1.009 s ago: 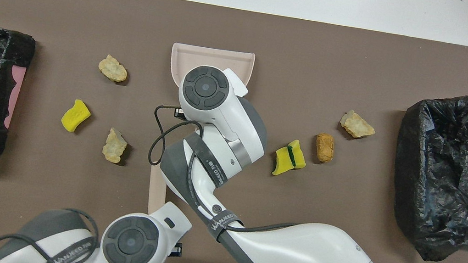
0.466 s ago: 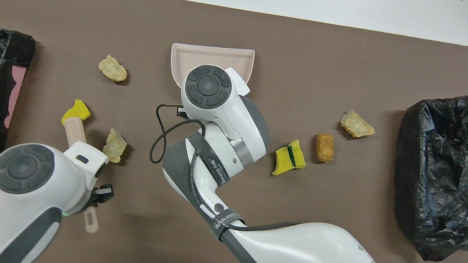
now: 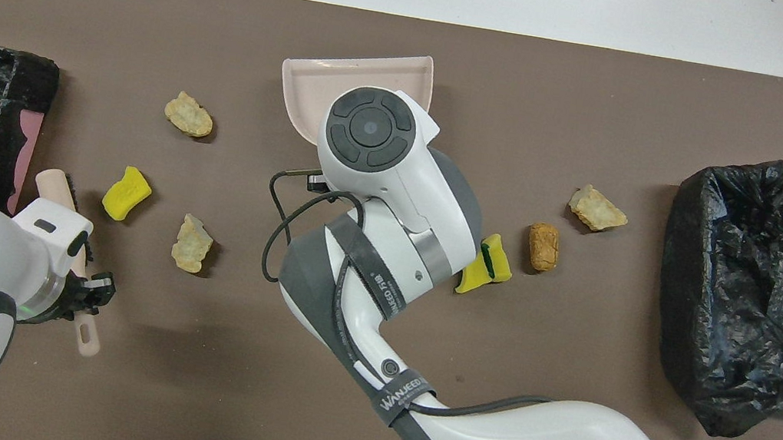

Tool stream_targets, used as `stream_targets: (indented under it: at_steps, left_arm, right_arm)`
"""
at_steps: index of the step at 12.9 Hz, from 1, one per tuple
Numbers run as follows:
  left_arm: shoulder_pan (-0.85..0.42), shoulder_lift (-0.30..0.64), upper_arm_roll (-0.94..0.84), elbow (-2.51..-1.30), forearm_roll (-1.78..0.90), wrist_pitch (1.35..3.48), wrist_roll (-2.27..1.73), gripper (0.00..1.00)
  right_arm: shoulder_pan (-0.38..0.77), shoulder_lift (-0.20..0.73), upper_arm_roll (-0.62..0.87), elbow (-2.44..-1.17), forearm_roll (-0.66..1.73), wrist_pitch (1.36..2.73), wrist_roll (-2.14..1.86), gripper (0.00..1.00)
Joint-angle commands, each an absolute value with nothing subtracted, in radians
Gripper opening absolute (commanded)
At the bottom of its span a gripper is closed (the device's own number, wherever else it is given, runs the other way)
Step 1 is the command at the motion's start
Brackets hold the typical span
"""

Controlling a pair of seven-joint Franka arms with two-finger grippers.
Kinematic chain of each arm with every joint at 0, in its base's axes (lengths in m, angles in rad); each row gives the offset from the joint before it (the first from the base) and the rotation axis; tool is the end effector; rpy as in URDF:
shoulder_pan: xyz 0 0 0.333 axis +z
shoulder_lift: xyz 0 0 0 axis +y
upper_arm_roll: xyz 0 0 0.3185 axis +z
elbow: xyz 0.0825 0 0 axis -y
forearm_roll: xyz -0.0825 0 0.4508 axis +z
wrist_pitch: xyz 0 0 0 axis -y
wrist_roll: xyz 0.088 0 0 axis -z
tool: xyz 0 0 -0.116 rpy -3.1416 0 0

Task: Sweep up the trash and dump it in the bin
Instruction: 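Lift the brush with the left gripper while the right gripper moves the dustpan, then lower the dustpan beside the yellow sponge and bread with the right gripper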

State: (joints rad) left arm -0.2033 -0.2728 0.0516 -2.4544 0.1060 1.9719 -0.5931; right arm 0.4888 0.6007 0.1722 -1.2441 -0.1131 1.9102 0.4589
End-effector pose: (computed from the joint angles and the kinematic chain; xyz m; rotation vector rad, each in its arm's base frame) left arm 0.4680 -0.0646 0.3393 -2.9260 -0.5723 0.2488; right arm 0.6547 0.4591 0.4014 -3.0950 -0.3147 -0.1070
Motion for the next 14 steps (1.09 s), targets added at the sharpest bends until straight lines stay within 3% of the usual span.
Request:
stream_targets:
  at_steps: [1,7,10,14]
  left_arm:
    - [-0.207,-0.201,0.037,-2.450,0.126,2.054,-0.568,0.00]
    - [-0.294,-0.192,0.031,-2.450,0.056,2.036,-0.338,0.00]
    - [-0.287,-0.187,0.035,-2.435,-0.006,2.025,-0.348,0.00]
    - [-0.272,-0.202,0.044,-2.408,-0.008,1.852,-0.417,0.00]
  right_arm:
    - [0.422,0.509,0.179,-1.319,-0.106,1.849,0.194,0.00]
    - [0.342,0.485,0.179,-1.344,-0.109,1.717,-0.384,0.00]
    - [0.321,0.434,0.179,-1.448,-0.113,1.736,-0.692,0.00]
    - [0.321,0.393,0.178,-1.537,-0.158,1.779,-1.035,0.00]
